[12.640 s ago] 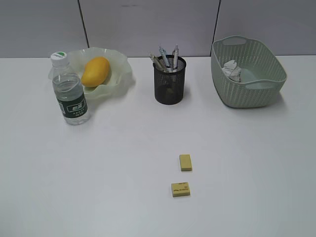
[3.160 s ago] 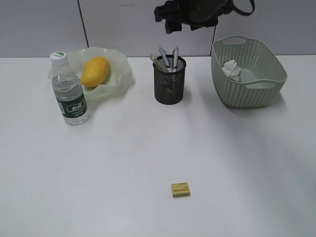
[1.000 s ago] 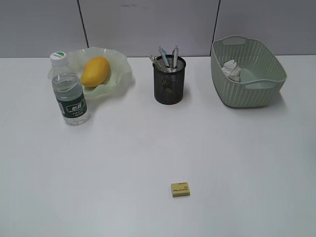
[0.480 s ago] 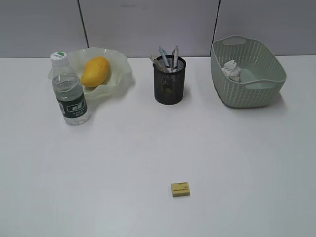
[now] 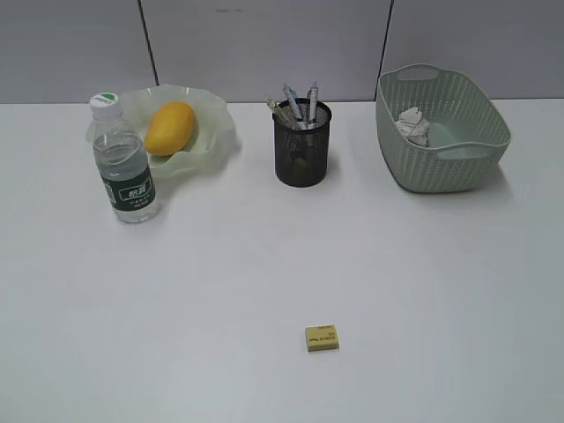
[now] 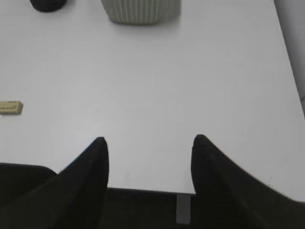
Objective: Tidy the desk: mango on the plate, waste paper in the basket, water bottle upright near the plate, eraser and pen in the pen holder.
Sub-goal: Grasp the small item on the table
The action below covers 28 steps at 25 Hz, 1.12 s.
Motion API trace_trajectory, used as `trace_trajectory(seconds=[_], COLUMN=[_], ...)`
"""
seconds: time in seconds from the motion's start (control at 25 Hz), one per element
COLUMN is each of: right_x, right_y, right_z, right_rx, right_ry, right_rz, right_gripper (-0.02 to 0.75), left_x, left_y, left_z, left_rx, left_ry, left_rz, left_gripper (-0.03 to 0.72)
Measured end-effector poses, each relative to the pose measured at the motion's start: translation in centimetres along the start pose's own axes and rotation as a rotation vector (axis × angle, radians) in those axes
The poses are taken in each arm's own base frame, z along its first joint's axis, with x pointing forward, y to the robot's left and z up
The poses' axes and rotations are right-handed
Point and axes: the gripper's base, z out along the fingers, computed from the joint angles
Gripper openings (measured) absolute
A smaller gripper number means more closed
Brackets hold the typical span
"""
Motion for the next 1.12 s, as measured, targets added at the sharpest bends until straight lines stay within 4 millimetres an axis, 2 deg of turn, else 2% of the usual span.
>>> trace_trajectory(seconds=[0.24,0.4,0.6,0.76,1.12], right_x=[2.1,2.7,3.1,4.0,4.0], right_y=[0.1,0.1,0.0,0.1,0.1], right_z=[-2.6,-3.2,-1.9,0.7,1.1], right_rx=[0.014,0.021,0.030,0.018,0.012], right_ry=[-0.173,-0.211,-0.195,-0.156,-0.157], right_rz=[-0.006,-0.008,-0.012,-0.009,0.018], right_gripper=[0.448,0.447,0.447,0.447,0.447], left_x=[0.0,0.0,0.0,0.0,0.0], left_y=[0.0,0.0,0.0,0.0,0.0], left_z=[0.0,0.0,0.0,0.0,0.0], left_rx=[0.000,0.000,0.000,0.000,0.000], left_ry=[0.000,0.000,0.000,0.000,0.000], left_rz=[0.000,0.000,0.000,0.000,0.000], left_gripper=[0.438,0.438,0.438,0.438,0.438])
